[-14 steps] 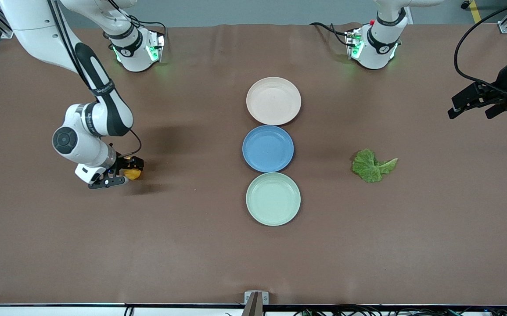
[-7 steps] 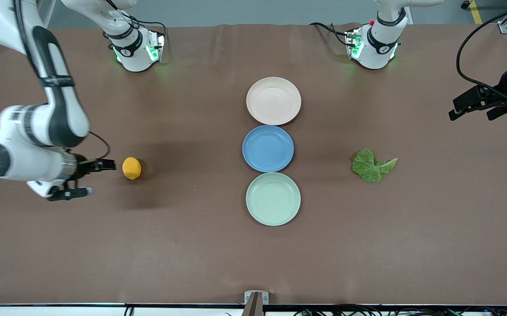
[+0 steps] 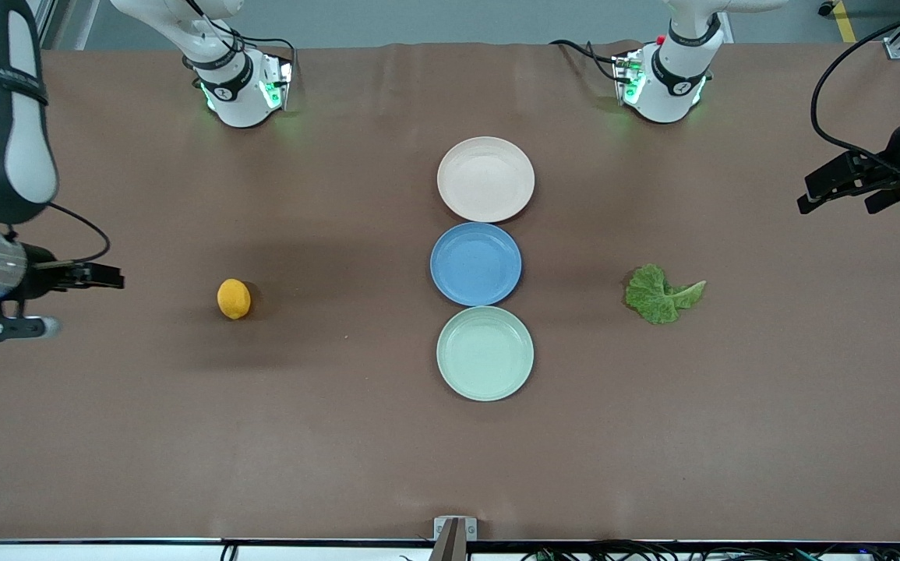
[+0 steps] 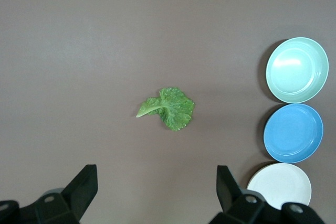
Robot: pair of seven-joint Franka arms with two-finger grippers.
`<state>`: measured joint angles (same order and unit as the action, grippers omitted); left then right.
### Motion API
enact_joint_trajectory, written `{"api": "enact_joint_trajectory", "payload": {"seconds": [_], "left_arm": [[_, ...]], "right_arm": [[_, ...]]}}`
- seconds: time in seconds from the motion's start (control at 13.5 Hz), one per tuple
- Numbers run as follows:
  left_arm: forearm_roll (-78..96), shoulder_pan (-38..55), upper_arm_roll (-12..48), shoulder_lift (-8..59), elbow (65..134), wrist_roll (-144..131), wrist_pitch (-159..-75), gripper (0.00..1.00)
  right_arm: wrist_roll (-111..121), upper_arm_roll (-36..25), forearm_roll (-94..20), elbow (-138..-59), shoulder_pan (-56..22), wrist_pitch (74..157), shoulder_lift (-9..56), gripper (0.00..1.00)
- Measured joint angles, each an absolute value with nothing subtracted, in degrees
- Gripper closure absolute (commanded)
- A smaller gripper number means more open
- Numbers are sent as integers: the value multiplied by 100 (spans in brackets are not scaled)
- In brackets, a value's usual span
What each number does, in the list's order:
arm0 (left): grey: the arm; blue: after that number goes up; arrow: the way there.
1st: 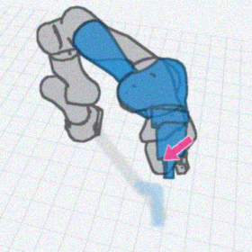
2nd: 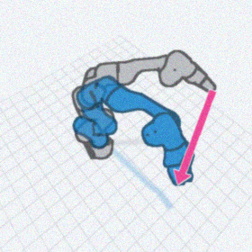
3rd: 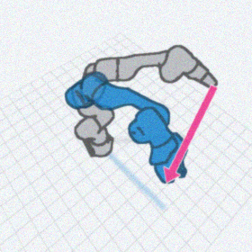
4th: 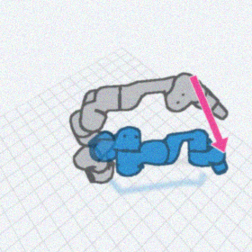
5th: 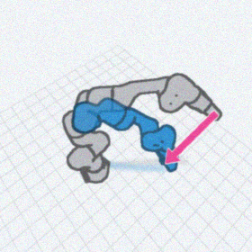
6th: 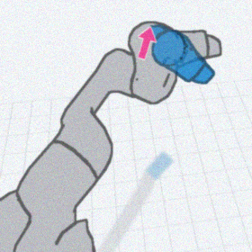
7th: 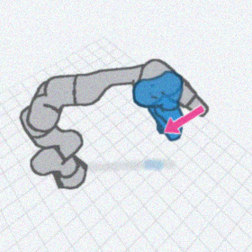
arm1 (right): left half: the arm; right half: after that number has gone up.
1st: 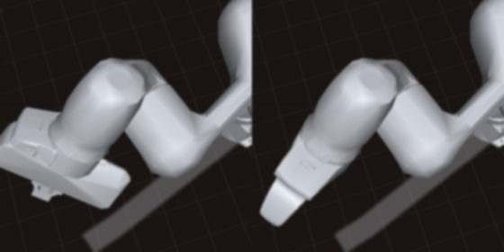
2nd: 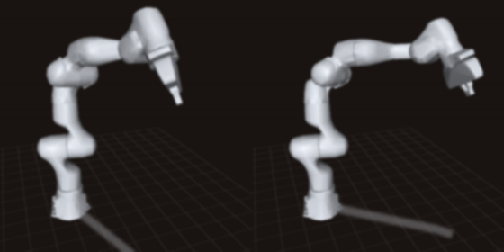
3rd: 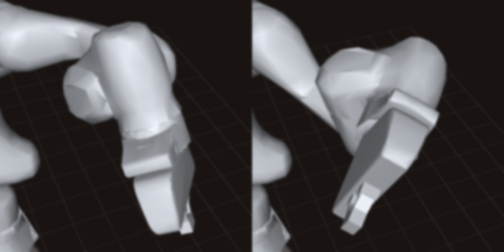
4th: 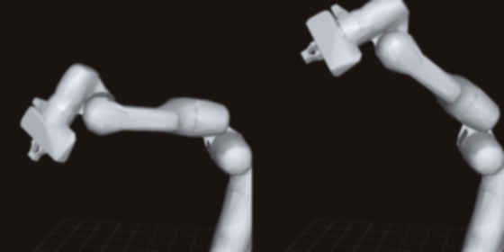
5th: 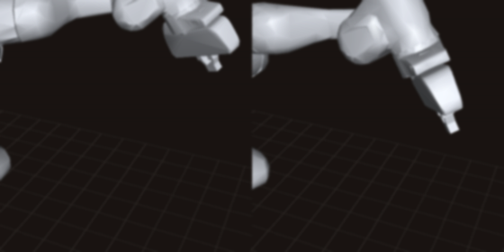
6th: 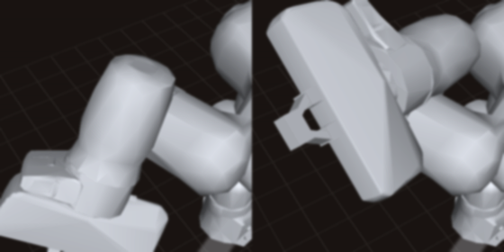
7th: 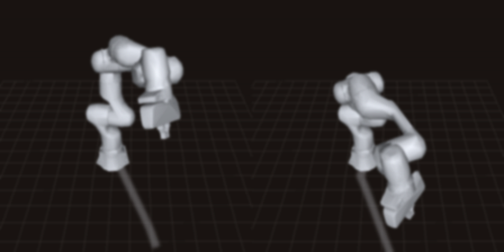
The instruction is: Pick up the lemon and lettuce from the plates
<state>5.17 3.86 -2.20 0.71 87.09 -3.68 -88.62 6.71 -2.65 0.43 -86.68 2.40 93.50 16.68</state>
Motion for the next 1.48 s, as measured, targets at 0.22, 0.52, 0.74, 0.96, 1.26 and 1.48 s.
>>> {"api": "enact_joint_trajectory", "payload": {"seconds": [0.22,0.52,0.74,0.96,1.26,1.48], "left_arm": [[517,386,-219,72,8708,-368,-8861,0],[517,386,-219,71,8704,-368,-8861,0],[517,386,-219,71,8702,-368,-8861,0],[517,386,-218,71,8697,-368,-8861,0],[517,386,-218,72,8695,-368,-8861,0],[517,386,-218,72,8694,-368,-8861,0]], "right_arm": [[666,-275,45,-8058,299,8947,1669,0],[659,-222,29,-7970,294,8670,1680,0],[638,-203,28,-7937,291,8471,1646,0],[638,-206,24,-8096,256,8455,1294,0],[636,-469,24,-8664,-78,8487,654,0],[636,-529,24,-8850,-90,8499,414,0]]}}
